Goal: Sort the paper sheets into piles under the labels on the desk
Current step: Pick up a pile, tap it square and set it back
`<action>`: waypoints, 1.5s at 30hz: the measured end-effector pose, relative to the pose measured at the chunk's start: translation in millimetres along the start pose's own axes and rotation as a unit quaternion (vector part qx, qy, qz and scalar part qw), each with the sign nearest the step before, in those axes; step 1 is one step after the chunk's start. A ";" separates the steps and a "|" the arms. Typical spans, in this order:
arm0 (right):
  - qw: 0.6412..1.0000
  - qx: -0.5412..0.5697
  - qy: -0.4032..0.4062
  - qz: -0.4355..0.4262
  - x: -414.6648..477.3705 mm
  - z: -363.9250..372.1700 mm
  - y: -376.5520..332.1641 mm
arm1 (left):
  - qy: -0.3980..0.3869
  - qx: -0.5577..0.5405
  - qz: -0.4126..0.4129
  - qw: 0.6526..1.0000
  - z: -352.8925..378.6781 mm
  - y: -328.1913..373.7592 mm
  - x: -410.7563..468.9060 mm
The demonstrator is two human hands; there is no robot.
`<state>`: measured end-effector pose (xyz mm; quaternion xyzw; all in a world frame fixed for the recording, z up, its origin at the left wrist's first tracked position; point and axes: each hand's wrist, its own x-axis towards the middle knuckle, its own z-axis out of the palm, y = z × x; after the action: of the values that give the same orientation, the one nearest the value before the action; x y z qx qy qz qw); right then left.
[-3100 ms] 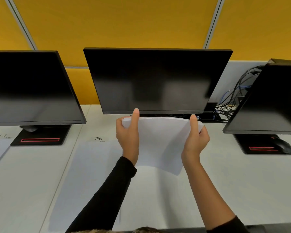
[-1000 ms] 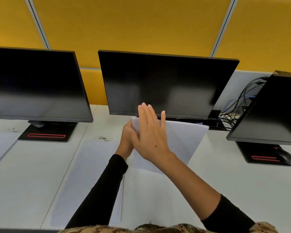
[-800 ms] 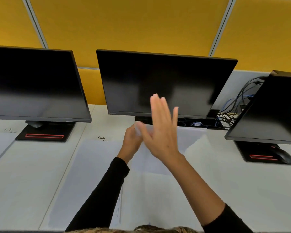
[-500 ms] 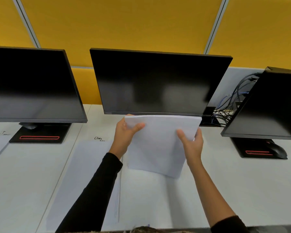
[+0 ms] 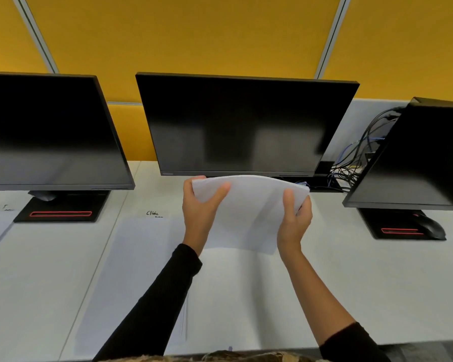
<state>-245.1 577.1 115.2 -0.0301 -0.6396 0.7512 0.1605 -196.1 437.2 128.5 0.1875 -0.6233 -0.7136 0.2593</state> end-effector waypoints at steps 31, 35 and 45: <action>0.998 -0.063 -0.005 0.026 13.3 -6.9 43.1 | -0.013 0.007 -0.021 1.000 0.1 -27.4 4.0; 0.994 -0.105 -0.024 0.017 8.4 -16.5 57.0 | -0.025 0.005 -0.039 0.999 -4.4 -35.9 -3.1; 0.999 0.023 0.025 0.027 6.8 3.4 10.3 | 0.043 -0.029 -0.012 0.999 21.2 5.7 3.7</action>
<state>-254.4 574.5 106.9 -0.0625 -0.6167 0.7688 0.1572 -210.9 451.2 137.6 0.2178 -0.5884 -0.7254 0.2831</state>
